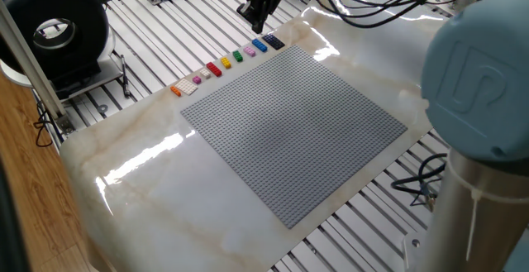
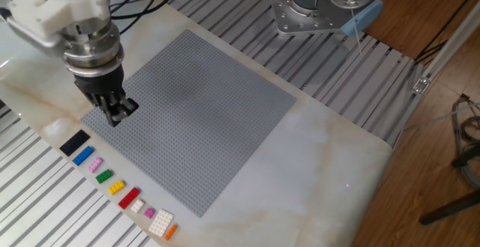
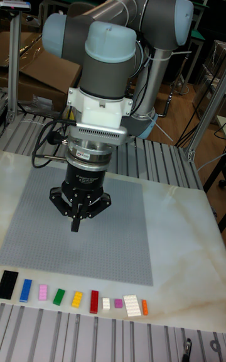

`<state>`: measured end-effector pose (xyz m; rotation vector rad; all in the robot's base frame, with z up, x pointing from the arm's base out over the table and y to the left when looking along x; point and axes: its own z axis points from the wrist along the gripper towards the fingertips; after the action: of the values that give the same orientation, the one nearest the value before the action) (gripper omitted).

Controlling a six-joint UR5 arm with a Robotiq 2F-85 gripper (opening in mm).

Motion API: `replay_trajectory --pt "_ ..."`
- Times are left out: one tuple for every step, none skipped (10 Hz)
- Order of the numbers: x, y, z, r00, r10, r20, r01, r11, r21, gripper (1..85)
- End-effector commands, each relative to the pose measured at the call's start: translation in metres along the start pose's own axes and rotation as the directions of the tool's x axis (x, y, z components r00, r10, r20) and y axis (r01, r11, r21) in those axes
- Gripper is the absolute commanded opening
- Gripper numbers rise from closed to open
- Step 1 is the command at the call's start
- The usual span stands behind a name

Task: Stack small Lego blocks one on top of the other

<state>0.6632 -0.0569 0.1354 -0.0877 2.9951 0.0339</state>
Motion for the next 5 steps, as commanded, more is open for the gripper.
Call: replay_trajectory --pt "0.001 -0.004 0.003 0.993 0.115 -0.017 -0.115 0.993 0.004 1.0" --pt "-0.002 -0.004 0.003 0.989 0.147 -0.006 -0.147 0.989 0.003 1.0" --pt "-0.007 -0.001 0.003 0.987 0.162 0.013 -0.162 0.987 -0.012 1.0" --pt "-0.011 -0.001 0.003 0.989 0.145 0.028 -0.145 0.989 -0.013 1.0" --pt "-0.022 -0.022 0.009 0.997 0.079 0.028 -0.079 0.997 0.022 1.0"
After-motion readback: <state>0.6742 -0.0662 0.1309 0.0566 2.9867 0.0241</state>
